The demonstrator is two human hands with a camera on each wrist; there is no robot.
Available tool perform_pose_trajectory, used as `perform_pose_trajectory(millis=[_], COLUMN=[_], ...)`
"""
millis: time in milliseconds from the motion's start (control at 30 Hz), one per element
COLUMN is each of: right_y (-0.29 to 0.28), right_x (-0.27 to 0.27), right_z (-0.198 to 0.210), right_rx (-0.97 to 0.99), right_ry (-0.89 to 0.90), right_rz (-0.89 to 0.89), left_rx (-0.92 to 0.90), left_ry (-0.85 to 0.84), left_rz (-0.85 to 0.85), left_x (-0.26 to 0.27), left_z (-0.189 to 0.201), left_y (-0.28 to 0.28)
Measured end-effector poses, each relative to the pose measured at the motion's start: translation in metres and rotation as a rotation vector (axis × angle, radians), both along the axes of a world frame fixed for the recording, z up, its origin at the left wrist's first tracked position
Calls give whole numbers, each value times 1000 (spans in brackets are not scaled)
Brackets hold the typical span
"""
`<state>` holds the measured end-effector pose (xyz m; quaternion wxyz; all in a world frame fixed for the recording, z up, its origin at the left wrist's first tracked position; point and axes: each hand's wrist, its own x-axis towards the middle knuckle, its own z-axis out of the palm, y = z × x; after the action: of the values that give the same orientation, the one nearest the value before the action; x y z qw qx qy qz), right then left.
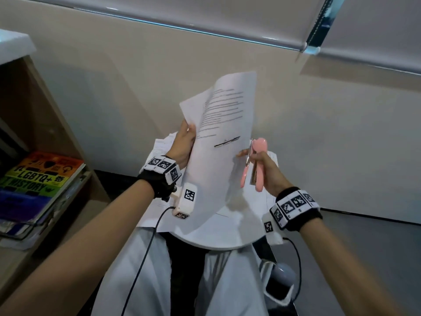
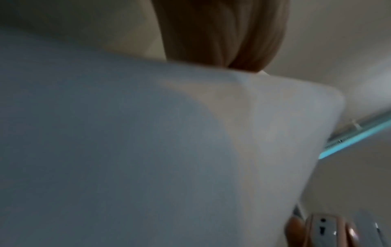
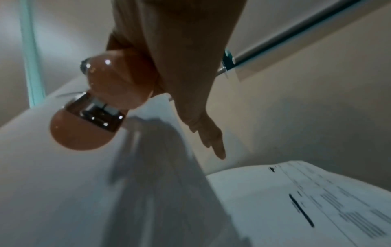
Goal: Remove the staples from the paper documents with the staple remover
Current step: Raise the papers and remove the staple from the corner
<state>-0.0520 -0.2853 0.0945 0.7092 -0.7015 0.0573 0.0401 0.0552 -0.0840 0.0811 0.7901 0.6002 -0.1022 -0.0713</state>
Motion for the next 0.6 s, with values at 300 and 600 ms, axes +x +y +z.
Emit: perform_pose_trajectory(millis=[300,600], right_y=[-36,-69], right_x=[5,-11], right_z=[-25,-74], right_rx=[188,-132], right_ry=[108,456], right_rz=[-318,-839], left_rx=[258,1059], left_ry=[82,174], left_rz=[213,188], left_x=[-3,-12], left_z=[-26,-86], left_y=[4,55])
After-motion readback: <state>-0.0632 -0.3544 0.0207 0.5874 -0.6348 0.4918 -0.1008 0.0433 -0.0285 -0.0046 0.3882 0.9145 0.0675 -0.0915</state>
